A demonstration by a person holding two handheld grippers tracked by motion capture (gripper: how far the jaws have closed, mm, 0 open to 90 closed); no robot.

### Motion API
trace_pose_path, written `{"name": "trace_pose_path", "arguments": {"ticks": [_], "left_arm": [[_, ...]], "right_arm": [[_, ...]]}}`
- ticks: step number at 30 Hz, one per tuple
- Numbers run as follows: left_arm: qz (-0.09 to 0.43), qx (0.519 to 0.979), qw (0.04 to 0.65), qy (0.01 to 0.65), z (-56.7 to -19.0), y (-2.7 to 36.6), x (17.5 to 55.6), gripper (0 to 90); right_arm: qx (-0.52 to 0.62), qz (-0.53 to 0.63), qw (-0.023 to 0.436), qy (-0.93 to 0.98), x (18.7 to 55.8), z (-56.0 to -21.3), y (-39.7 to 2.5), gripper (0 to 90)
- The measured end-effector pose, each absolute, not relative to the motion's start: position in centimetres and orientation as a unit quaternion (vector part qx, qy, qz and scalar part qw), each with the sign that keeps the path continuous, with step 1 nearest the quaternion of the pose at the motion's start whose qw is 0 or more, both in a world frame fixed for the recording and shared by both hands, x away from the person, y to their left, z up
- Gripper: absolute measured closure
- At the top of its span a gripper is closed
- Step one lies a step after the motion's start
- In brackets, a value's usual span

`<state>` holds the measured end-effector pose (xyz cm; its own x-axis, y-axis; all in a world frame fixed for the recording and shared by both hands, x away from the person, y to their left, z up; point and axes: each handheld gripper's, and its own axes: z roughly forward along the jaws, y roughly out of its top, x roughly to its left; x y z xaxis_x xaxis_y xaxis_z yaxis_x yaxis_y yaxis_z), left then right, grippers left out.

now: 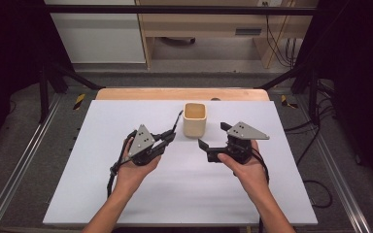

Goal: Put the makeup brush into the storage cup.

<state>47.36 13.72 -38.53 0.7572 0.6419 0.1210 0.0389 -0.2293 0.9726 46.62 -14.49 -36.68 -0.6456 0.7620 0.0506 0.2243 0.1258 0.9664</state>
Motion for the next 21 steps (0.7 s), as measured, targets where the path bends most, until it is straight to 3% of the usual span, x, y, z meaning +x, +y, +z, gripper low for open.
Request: {"name": "trace_pose_path", "arguments": {"ticks": [13, 21], "left_arm": [[0.222, 0.732, 0.589, 0.261, -40.2, 12.7, 47.9, 83.7], [0.215, 0.733, 0.591, 0.260, -40.5, 12.0, 47.7, 83.7]], "right_arm": [[0.341, 0.599, 0.219, 0.691, 47.1, -36.0, -12.6, 6.0], [0.334, 0.611, 0.207, 0.688, 47.4, -35.8, -11.5, 17.8]]}}
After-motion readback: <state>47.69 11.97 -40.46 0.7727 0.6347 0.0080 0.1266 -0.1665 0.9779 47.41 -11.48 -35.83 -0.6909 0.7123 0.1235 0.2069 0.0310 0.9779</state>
